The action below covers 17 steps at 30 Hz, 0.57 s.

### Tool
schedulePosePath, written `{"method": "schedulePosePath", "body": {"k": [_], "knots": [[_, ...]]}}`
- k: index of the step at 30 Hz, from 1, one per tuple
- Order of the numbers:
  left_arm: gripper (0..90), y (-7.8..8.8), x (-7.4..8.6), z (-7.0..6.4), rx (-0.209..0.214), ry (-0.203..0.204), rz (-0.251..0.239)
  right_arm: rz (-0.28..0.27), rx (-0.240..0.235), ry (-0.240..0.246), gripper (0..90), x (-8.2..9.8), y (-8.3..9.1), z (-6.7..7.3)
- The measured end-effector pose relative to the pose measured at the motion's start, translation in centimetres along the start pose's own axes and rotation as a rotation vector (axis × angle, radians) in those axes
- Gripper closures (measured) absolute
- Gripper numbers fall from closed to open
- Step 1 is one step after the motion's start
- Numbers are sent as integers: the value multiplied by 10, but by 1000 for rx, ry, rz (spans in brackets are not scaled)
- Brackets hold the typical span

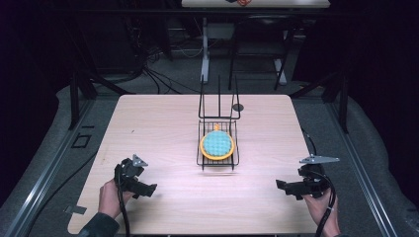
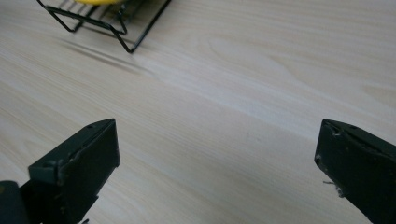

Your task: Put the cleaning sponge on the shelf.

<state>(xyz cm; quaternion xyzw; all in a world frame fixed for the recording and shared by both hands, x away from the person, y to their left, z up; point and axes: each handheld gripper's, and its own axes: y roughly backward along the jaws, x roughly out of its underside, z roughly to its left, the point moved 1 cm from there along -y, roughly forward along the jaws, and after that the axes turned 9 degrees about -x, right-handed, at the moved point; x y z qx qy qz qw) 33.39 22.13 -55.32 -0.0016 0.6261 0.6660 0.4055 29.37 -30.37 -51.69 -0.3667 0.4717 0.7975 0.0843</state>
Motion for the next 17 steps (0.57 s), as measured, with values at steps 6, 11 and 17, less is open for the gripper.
{"method": "schedulePosePath", "body": {"k": [6, 11, 17], "knots": [[3, -1, 0, 2, 13, -7, -1, 30, 11, -30, 0, 9, -7, -12], [3, -3, 0, 1, 19, -13, 2, 49, 10, -44, 0, 13, -11, -19], [3, -5, -1, 2, 21, -2, 8, 63, 8, -31, 0, 13, -13, -21]]}}
